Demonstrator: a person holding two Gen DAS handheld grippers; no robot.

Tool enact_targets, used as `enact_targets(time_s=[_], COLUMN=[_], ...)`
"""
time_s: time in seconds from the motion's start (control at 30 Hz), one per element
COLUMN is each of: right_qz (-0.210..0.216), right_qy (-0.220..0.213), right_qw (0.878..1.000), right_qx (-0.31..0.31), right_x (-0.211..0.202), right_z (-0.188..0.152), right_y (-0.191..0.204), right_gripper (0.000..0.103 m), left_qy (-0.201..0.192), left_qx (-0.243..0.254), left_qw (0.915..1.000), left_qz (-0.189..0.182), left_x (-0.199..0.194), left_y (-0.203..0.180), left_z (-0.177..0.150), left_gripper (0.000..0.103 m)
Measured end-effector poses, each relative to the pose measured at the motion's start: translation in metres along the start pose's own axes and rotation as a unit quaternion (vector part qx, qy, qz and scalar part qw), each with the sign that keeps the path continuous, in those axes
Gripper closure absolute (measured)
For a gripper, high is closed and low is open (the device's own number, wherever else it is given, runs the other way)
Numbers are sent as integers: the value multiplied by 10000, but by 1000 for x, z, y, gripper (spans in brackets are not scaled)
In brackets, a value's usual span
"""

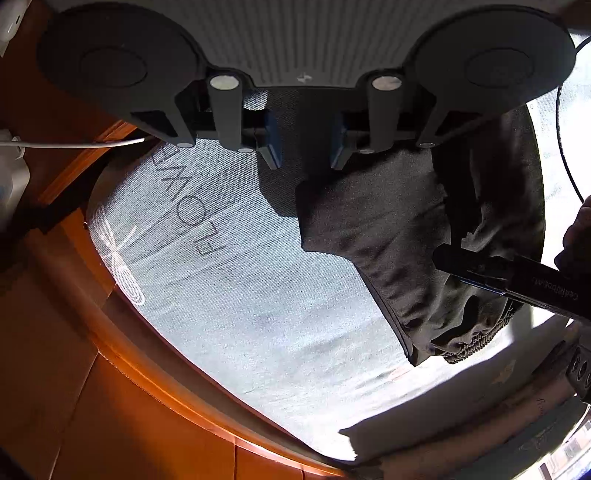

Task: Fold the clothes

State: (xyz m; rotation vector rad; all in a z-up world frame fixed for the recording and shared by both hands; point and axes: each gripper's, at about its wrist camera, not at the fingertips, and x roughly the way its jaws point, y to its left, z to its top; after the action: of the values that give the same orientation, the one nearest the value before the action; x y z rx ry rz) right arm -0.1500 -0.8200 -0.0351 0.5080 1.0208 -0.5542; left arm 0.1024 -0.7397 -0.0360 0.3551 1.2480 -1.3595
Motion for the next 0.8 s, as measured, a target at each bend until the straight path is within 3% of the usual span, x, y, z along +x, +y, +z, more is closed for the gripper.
enact_targets(time_s=[0.17,0.4,0.57,0.8], right_qz=[72,102,160,293], right_qy=[53,22,25,-139], right_qw=[10000,9999,9999,9981], right_qx=[-22,-75,-34,-523], right_x=[2,-1,5,-1], right_z=[0,1,3,9], right_y=[8,13,22,48], right_gripper=[70,69,69,70], left_qy=[233,196,409,74], left_qx=[-42,53,-351,-456], left_qw=[9997,9997,9985,9989], left_qz=[18,127,124,83], left_x=[27,-18,-4,-27], left_y=[2,-6,18,16], left_z=[-6,-22,-43,-42], left_gripper=[14,14,14,13])
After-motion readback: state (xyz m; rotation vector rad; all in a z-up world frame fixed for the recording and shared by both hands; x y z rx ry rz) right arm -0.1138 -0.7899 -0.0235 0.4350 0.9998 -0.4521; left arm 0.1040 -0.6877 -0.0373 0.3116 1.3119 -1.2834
